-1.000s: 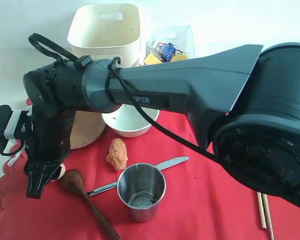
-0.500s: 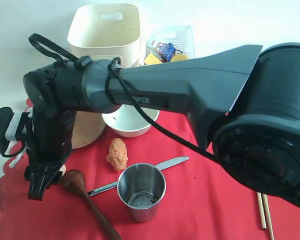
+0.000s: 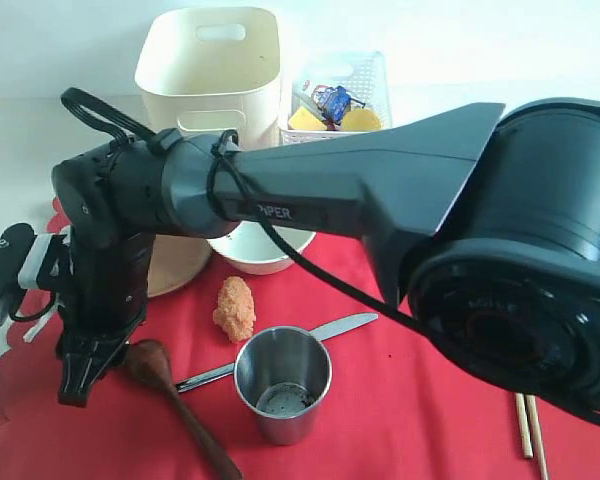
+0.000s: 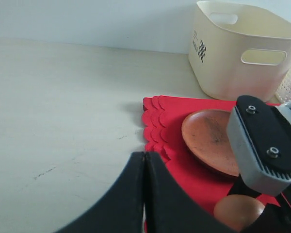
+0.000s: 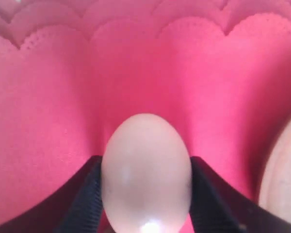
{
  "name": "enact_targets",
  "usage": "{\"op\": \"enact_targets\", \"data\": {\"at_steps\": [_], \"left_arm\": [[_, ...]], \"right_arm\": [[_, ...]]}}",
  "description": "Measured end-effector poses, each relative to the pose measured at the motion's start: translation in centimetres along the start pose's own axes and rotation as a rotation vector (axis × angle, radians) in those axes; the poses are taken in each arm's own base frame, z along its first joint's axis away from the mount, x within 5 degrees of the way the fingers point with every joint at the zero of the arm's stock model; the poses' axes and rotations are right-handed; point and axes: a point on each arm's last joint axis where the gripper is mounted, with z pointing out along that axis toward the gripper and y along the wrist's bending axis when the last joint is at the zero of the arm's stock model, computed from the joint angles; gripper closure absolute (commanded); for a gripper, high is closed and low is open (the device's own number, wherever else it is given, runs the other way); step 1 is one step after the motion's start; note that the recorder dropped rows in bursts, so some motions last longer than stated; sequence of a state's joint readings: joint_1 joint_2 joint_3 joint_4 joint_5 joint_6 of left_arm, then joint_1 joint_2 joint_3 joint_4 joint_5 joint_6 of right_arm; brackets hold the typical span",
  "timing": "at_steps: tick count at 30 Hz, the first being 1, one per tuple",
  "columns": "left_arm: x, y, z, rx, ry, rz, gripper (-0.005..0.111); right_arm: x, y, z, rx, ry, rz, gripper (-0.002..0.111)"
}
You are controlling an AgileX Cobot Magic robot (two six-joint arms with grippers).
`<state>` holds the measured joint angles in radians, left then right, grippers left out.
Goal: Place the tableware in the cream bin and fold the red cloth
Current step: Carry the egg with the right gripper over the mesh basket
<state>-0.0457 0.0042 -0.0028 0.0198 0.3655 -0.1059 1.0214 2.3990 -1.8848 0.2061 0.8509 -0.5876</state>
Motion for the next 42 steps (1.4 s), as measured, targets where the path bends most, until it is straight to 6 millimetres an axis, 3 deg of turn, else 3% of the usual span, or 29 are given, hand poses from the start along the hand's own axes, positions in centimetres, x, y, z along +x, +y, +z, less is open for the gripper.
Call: {"op": "enact_targets", "data": {"at_steps": [5,11,23,31,37,42], "left_arm": [[0.0,0.0,0.0,0.000,0.000,0.000,0.107],[0.0,0.0,0.0,0.000,0.000,0.000,0.107],[0.0,0.0,0.0,0.000,0.000,0.000,0.107],[0.0,0.0,0.0,0.000,0.000,0.000,0.107],[0.0,0.0,0.0,0.000,0.000,0.000,0.107],[0.0,0.0,0.0,0.000,0.000,0.000,0.107]], "right_arm": [[-0.3,-0.1,-0.6,0.012,-0.016,0.004,0.108],[-1.4,0.0,-4.2,0.045,-0.085,-0.001,0.108],[-2.3,-0.8,-15.8,0.294,-0.211,0.037,0.108],[0.3,-3.9,-22.5,0.392,-0.273,0.188,0.108],[3.3,-7.0,-25.3,0.439,-0.275,0.333,0.108],[6.0,-9.4,-26.4,0.463,-0.239,0.428,0.108]]}}
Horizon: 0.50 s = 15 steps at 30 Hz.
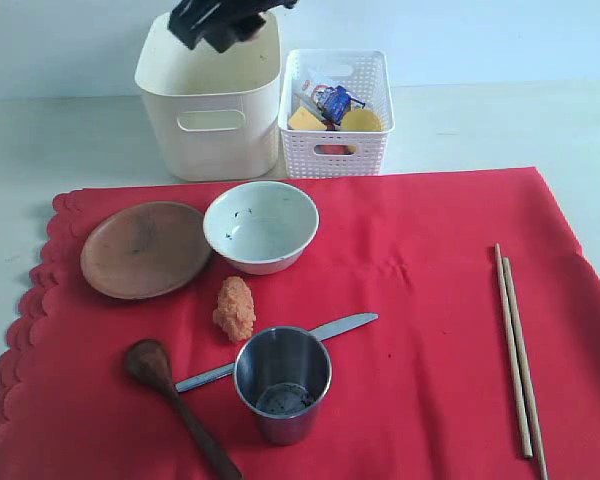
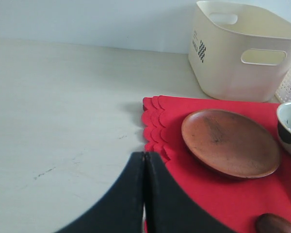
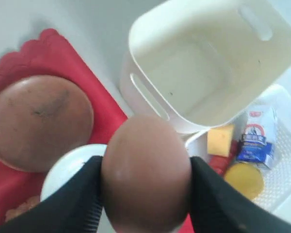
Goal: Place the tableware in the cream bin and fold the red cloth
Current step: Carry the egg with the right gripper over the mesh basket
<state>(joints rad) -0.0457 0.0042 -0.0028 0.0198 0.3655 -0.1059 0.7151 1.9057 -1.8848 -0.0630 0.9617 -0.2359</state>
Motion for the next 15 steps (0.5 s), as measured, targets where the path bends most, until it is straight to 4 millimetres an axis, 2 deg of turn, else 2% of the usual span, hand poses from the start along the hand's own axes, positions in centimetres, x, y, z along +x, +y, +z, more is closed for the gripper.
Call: {"op": "enact_targets", "data": {"at_steps": [15], "left_arm": [[0.0,0.0,0.0,0.000,0.000,0.000,0.107]], "right_arm": [[3.7,-9.5,-0.1,0.116,0.040,0.223,0.108]]}}
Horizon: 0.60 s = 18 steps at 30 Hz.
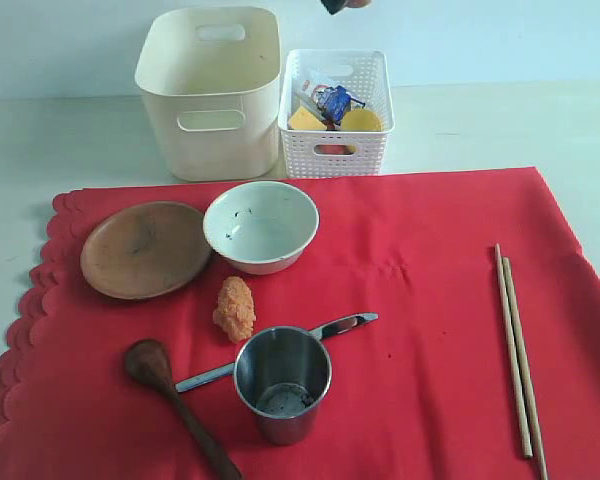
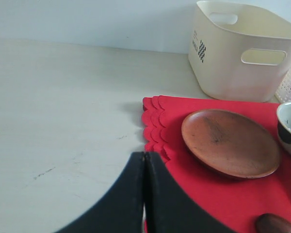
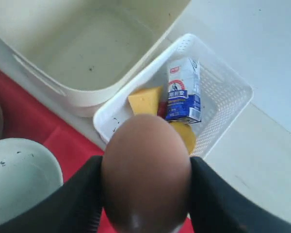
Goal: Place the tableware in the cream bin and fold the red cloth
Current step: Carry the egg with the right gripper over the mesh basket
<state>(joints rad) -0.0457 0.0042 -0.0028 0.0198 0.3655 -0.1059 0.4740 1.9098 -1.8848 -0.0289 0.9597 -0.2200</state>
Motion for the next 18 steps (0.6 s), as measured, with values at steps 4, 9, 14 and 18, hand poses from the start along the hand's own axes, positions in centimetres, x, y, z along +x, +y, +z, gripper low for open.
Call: {"op": "enact_targets", "data": {"at_steps": [4,9,14,18], "left_arm": [[0.0,0.0,0.0,0.000,0.000,0.000,0.107],[0.0,0.0,0.0,0.000,0.000,0.000,0.107],[0.0,0.0,0.0,0.000,0.000,0.000,0.107],[0.0,0.0,0.0,0.000,0.000,0.000,0.107]], "right_arm": [[0.5,-2.0,1.2,-0.015,-0.011,0.082,0.108],[1.3,-3.7,3.6,-0.037,-0.005,0.153,0.108],[2.8,-4.2,8.9,-0.054,0.042,0.178,0.108],[3.9,-4.1,12.9,-0.056,0.050,0.188,0.108]]}}
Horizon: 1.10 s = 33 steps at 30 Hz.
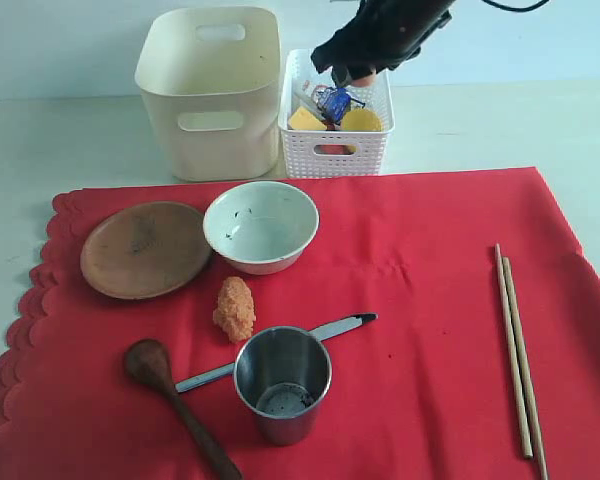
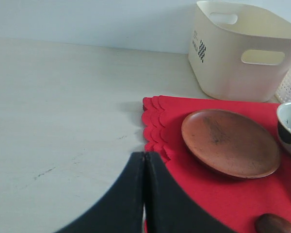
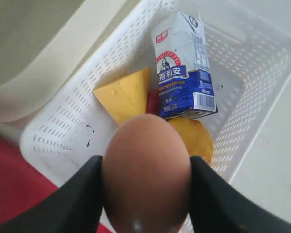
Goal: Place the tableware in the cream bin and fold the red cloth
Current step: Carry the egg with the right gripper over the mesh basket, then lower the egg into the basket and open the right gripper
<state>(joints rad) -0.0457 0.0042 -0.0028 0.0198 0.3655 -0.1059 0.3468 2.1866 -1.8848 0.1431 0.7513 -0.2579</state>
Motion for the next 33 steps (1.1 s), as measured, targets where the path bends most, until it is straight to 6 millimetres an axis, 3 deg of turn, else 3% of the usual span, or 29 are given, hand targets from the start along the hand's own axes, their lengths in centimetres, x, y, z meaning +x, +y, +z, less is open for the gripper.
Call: {"op": "enact_targets", "data": {"at_steps": [7,12,15,19,20,27,33], "left_arm": [[0.0,0.0,0.0,0.000,0.000,0.000,0.107],[0.0,0.0,0.0,0.000,0.000,0.000,0.107],[0.0,0.0,0.0,0.000,0.000,0.000,0.107],[0.0,0.0,0.0,0.000,0.000,0.000,0.107],[0.0,0.0,0.0,0.000,0.000,0.000,0.107],[0.0,0.0,0.0,0.000,0.000,0.000,0.107],[0.0,0.0,0.0,0.000,0.000,0.000,0.107]], "right_arm": [[1.7,-0.2,5.2,-0.007,0.009,0.003,0.106],[2.3,0.0,6.9,-0.034,-0.001,-0.011,0.080],[2.6,0.0,7.6,-0.040,0.002,-0.028,0.057],[2.5,0.0,7.6,-0.037,-0.012,-0.026,0.032],[2.4,0.0,7.6,-0.034,-0.018,-0.026,0.031],[2.1,-0.1,6.5,-0.045,-0.004,-0.028,0.030],[0.6,0.3,2.2,-0.065,-0.002,-0.043,0.030]]}}
